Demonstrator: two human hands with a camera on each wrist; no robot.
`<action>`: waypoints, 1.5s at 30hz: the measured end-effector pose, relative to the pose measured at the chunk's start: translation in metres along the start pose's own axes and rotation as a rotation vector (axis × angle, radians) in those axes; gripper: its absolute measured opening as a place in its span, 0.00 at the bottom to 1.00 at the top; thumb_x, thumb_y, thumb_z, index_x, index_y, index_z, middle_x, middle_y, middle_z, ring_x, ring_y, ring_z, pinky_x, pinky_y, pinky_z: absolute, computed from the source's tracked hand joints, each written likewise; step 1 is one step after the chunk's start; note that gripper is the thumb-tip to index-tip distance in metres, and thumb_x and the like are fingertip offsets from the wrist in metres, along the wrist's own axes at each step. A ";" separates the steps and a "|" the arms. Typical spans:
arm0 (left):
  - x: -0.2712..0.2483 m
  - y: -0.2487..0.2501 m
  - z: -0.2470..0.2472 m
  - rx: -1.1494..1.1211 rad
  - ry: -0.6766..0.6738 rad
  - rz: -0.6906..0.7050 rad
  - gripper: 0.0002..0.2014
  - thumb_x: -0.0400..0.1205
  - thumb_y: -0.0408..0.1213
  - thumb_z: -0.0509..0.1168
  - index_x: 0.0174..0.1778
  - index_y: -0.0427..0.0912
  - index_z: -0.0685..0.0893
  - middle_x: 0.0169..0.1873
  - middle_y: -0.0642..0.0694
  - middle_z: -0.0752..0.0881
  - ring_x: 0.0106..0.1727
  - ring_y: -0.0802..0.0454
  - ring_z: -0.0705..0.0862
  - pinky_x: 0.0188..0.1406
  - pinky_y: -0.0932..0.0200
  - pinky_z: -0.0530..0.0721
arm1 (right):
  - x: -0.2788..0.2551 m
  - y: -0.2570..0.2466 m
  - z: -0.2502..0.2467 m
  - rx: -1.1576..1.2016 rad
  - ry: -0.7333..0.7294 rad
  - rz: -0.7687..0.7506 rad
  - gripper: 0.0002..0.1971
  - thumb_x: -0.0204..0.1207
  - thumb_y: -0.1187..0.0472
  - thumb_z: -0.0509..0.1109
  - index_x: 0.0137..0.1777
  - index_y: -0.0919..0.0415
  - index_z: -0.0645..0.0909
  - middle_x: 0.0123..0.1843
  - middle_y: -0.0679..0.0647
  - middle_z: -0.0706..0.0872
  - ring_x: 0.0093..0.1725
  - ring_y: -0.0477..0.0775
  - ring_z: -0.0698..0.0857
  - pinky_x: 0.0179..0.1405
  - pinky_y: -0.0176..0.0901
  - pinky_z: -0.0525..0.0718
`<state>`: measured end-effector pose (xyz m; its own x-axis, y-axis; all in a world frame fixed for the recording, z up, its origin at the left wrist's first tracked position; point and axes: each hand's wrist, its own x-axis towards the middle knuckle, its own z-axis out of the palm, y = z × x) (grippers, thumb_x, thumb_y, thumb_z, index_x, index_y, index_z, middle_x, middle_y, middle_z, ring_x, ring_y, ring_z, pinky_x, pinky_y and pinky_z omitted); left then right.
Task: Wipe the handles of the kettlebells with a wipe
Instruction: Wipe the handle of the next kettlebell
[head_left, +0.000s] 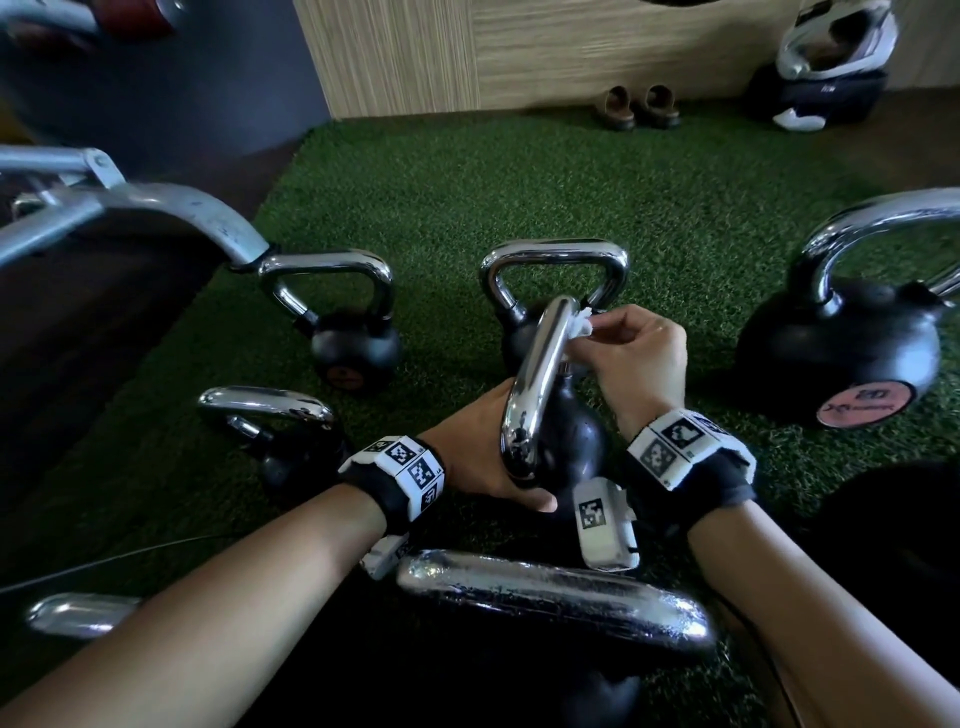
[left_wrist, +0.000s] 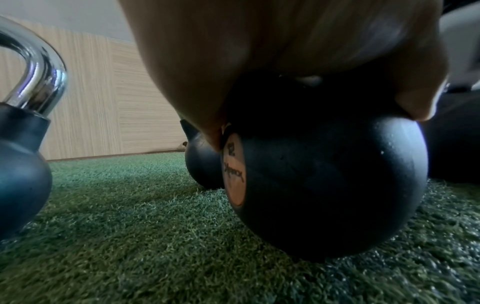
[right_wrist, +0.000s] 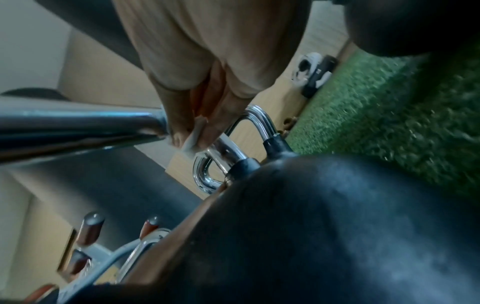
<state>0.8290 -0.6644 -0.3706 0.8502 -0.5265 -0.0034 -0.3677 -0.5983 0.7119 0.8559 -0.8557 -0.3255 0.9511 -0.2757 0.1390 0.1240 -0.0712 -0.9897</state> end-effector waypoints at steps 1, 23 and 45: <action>0.000 -0.001 0.000 0.009 0.009 0.000 0.54 0.58 0.53 0.91 0.79 0.44 0.74 0.73 0.50 0.81 0.76 0.55 0.80 0.79 0.49 0.78 | 0.002 -0.001 0.001 -0.073 0.017 -0.020 0.12 0.57 0.66 0.89 0.33 0.53 0.88 0.34 0.51 0.93 0.35 0.56 0.93 0.41 0.57 0.94; -0.014 0.036 -0.030 0.336 -0.210 -0.204 0.44 0.73 0.39 0.83 0.84 0.48 0.69 0.75 0.47 0.80 0.73 0.49 0.81 0.70 0.65 0.75 | 0.008 -0.014 -0.023 -0.401 -0.213 0.039 0.09 0.72 0.64 0.83 0.49 0.57 0.86 0.45 0.53 0.92 0.38 0.51 0.94 0.40 0.52 0.95; -0.015 0.117 -0.117 0.494 -0.276 -0.093 0.46 0.69 0.50 0.85 0.82 0.73 0.70 0.43 0.78 0.87 0.46 0.77 0.84 0.51 0.76 0.79 | 0.016 -0.054 -0.061 -0.750 -0.418 -0.292 0.21 0.71 0.61 0.84 0.63 0.45 0.90 0.44 0.36 0.86 0.40 0.31 0.82 0.39 0.14 0.71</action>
<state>0.8174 -0.6556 -0.2049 0.7815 -0.5571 -0.2810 -0.4853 -0.8257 0.2875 0.8468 -0.9145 -0.2678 0.9539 0.2112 0.2130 0.2989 -0.7294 -0.6153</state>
